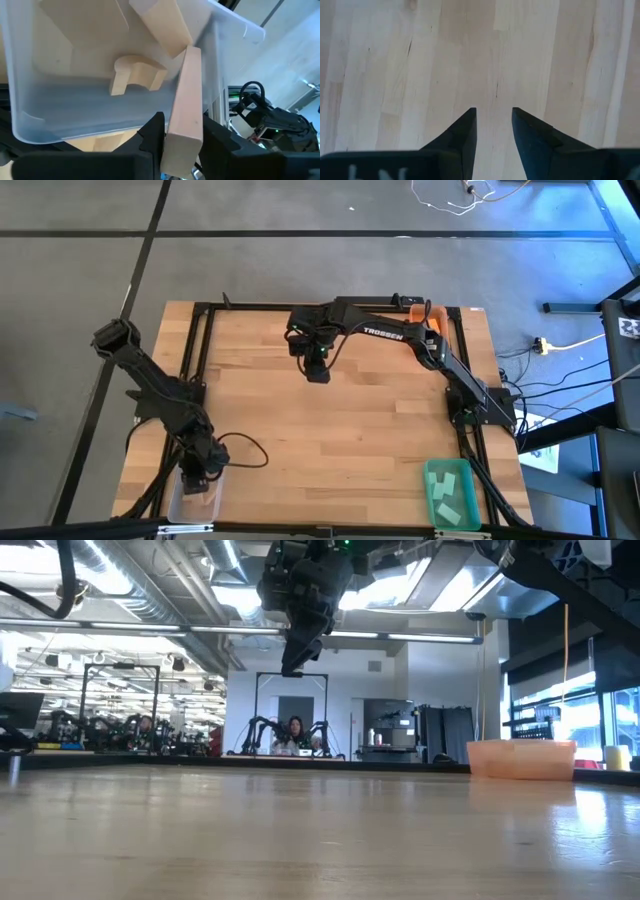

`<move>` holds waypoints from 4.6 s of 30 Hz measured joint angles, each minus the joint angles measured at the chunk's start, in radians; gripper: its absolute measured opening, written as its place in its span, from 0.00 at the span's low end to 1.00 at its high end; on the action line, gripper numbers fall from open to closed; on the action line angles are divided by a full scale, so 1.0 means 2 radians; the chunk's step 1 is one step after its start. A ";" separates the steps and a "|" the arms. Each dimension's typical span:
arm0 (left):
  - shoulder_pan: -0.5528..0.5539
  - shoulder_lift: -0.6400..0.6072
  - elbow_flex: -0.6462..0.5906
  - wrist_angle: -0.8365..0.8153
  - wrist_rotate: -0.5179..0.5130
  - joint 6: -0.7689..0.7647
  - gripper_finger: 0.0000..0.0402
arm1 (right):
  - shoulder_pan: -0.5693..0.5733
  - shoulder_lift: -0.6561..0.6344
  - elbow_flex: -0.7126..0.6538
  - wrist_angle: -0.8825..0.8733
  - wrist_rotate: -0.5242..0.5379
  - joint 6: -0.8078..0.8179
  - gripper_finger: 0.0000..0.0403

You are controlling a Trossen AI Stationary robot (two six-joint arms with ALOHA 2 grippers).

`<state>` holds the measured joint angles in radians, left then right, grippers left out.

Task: Sort & place blocks by color
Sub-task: Put the brown block into the transparent bin, then return to Home Position

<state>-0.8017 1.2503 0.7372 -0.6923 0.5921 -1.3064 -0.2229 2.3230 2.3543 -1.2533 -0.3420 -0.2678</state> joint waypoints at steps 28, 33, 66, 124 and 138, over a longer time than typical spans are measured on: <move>0.000 0.001 -0.002 -0.011 -0.039 -0.025 0.28 | -0.004 0.000 0.000 -0.001 0.000 0.002 0.31; 0.001 0.000 -0.001 -0.003 -0.002 -0.038 0.27 | -0.006 -0.007 0.000 0.000 0.000 -0.001 0.31; 0.340 -0.274 0.028 -0.120 -0.371 0.316 0.01 | -0.040 -0.252 -0.001 -0.159 0.076 0.017 0.02; 0.404 -0.623 -0.048 0.056 -0.592 0.611 0.00 | -0.041 -1.027 -0.908 0.511 0.166 0.174 0.00; 0.404 -0.623 -0.202 0.264 -0.515 0.644 0.00 | -0.041 -1.045 -1.039 0.679 0.114 0.184 0.00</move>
<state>0.0059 0.0044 0.3327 -0.1651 -0.4386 -0.0186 -0.3050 0.2325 0.2753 0.1043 -0.1148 0.1001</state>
